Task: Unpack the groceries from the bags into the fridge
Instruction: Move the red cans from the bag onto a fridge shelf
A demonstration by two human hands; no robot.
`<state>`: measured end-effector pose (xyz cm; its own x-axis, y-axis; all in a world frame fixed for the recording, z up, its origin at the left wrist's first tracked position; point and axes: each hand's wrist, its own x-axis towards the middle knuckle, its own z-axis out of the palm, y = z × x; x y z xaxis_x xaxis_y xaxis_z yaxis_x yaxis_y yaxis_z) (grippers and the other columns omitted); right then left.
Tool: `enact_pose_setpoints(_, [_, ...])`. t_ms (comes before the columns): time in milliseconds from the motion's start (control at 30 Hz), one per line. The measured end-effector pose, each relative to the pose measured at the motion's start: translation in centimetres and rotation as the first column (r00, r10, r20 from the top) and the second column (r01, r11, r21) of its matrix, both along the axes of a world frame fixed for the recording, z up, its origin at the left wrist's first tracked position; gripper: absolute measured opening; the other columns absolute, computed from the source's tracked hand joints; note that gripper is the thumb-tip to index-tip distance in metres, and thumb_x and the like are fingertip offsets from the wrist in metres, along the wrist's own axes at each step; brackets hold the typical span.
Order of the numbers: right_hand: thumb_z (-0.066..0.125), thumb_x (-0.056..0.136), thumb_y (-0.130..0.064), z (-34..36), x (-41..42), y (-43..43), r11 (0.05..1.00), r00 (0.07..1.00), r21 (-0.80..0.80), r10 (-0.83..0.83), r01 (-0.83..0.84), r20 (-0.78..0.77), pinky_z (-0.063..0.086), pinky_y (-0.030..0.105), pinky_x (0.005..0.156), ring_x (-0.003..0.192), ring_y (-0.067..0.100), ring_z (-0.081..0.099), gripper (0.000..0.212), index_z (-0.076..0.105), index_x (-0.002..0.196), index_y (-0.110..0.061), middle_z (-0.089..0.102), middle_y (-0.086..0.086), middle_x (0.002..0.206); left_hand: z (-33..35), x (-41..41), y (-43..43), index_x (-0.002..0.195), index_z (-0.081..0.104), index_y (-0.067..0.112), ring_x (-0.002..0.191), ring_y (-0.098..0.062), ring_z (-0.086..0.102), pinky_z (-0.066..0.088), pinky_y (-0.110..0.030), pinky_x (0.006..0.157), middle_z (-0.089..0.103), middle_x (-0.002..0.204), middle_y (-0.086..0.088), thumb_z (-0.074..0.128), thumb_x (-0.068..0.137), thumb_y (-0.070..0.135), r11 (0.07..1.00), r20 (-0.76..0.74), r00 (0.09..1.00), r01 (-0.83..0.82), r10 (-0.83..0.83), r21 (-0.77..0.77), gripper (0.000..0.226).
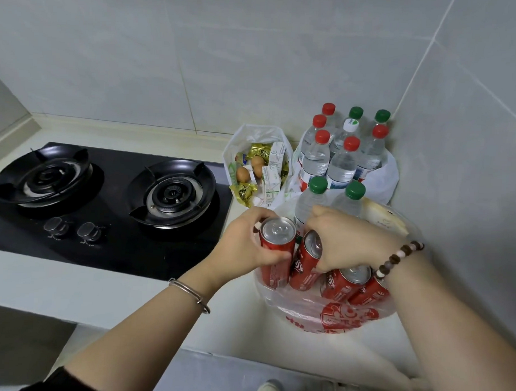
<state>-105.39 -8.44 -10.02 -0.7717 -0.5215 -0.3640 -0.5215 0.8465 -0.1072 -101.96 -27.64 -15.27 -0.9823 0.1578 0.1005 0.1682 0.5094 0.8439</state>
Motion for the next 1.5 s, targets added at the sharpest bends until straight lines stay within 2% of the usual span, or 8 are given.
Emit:
enact_pose_setpoints(200, [0.077,0.060,-0.039,2.9,-0.7,-0.4,0.980,0.993,-0.162,-0.117,0.114,-0.010,0.054,0.035,0.069,0.079,0.013,0.059,0.047,0.058,0.099,-0.020,0.062,-0.003,0.089,2.3,-0.8,0.0,0.100,0.057,0.032,0.091,0.003,0.061,0.048,-0.013,0.080,0.065,0.098,0.015,0.089,0.059,0.021,0.987,0.016,0.998,-0.067,0.065,0.143,0.054])
enact_pose_setpoints(400, [0.080,0.059,-0.033,5.6,-1.5,-1.3,0.841,0.976,-0.499,-0.212,0.209,0.051,0.055,0.037,0.074,0.081,0.008,0.063,0.055,0.051,0.105,-0.038,0.066,-0.009,0.090,4.9,-1.1,-1.1,0.102,0.065,0.026,0.093,-0.008,0.067,0.054,-0.026,0.082,0.071,0.098,0.007,0.082,0.054,0.030,0.907,0.025,0.983,-0.175,0.180,0.383,0.051])
enact_pose_setpoints(633, [0.084,0.063,-0.023,8.8,-2.2,-5.2,0.614,0.977,-0.767,-0.196,0.187,0.082,0.044,0.010,0.066,0.086,-0.007,0.058,0.060,0.054,0.113,-0.037,0.059,-0.022,0.100,8.5,-0.5,-4.0,0.112,0.063,0.022,0.091,-0.012,0.068,0.054,-0.024,0.073,0.071,0.101,0.000,0.079,0.065,0.026,0.779,0.056,0.942,-0.305,0.330,0.548,0.050])
enact_pose_setpoints(767, [0.085,0.062,-0.025,9.4,-1.4,-8.9,0.555,0.984,-0.820,-0.171,0.143,0.056,0.043,0.017,0.086,0.102,0.001,0.057,0.071,0.055,0.127,-0.026,0.061,-0.014,0.112,10.0,1.8,-6.6,0.119,0.060,0.017,0.090,-0.010,0.067,0.053,-0.019,0.069,0.068,0.105,-0.002,0.075,0.077,0.014,0.730,0.033,0.896,-0.382,0.442,0.566,0.044])
enact_pose_setpoints(900, [0.084,0.065,-0.018,9.8,1.3,-13.5,0.476,0.991,-0.870,-0.069,0.130,0.111,0.043,0.006,0.066,0.081,-0.011,0.059,0.048,0.062,0.106,-0.032,0.063,-0.022,0.091,10.8,6.2,-10.2,0.126,0.057,0.025,0.099,-0.010,0.066,0.055,-0.029,0.081,0.068,0.110,0.003,0.078,0.066,0.029,0.697,0.033,0.836,-0.477,0.547,0.535,0.064])
enact_pose_setpoints(1000, [0.082,0.067,-0.016,9.7,4.3,-17.8,0.421,0.987,-0.898,0.041,0.126,0.158,0.050,0.017,0.072,0.084,-0.004,0.063,0.038,0.065,0.095,-0.035,0.068,-0.016,0.091,11.6,11.2,-13.8,0.120,0.062,0.021,0.096,-0.009,0.067,0.055,-0.030,0.084,0.071,0.104,0.004,0.078,0.074,0.016,0.667,0.020,0.789,-0.533,0.615,0.520,0.049])
enact_pose_setpoints(1233, [0.081,0.068,-0.012,9.9,17.3,-30.9,0.407,0.875,-0.914,0.443,0.000,0.198,0.053,0.022,0.076,0.086,0.002,0.067,0.035,0.069,0.094,-0.031,0.072,-0.010,0.091,13.8,28.9,-22.4,0.094,0.063,0.038,0.085,0.002,0.066,0.053,-0.016,0.071,0.070,0.090,0.015,0.077,0.074,0.018,0.476,-0.066,0.501,-0.763,0.863,0.437,0.032])
enact_pose_setpoints(1500, [0.080,0.070,-0.019,10.6,38.7,-42.8,0.326,0.544,-0.937,0.813,-0.126,0.209,0.053,0.020,0.074,0.087,0.005,0.067,0.034,0.068,0.101,-0.023,0.071,-0.008,0.093,15.0,53.6,-26.7,0.092,0.062,0.038,0.084,-0.002,0.066,0.051,-0.019,0.068,0.068,0.092,0.014,0.075,0.075,0.016,0.086,-0.112,0.044,-0.911,0.993,0.404,0.030])
